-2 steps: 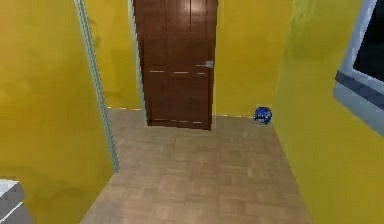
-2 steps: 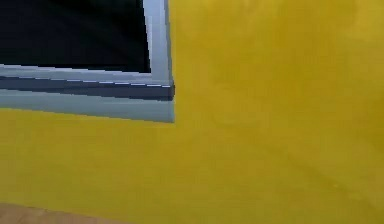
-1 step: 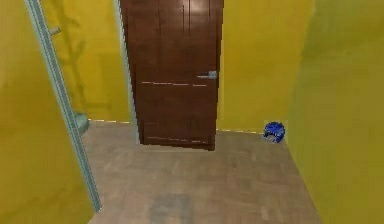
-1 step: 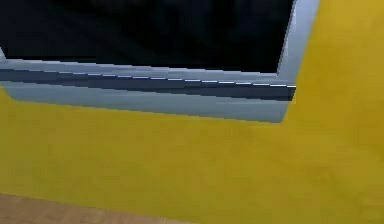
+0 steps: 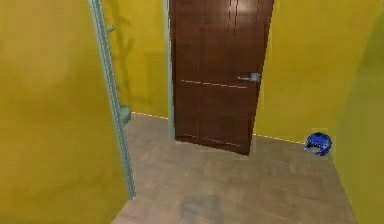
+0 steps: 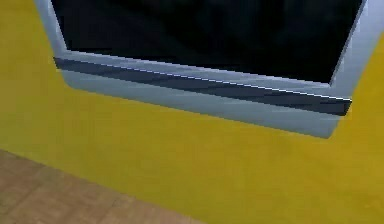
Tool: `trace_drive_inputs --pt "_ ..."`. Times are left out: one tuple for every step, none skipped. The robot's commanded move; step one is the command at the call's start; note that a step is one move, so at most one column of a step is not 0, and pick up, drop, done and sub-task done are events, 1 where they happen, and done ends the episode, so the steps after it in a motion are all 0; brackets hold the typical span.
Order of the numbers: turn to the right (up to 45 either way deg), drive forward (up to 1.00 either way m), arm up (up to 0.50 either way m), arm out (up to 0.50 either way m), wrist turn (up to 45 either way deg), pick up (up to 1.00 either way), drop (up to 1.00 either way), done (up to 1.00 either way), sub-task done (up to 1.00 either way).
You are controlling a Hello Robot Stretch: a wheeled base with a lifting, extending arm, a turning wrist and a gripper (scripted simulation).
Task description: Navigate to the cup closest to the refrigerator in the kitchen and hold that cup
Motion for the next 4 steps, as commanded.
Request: trace_drive_inputs --pt "0.0 1.00 0.00 0.00 0.0 0.00 0.00 0.00 0.00" --pt "-9.0 0.00 0.00 0.00 0.0 0.00 0.00 0.00 0.00" --pt "0.0 0.35 0.00 0.00 0.0 0.00 0.00 0.00 0.00" --pt "-42.0 0.00 0.00 0.00 0.0 0.00 0.00 0.00 0.00"
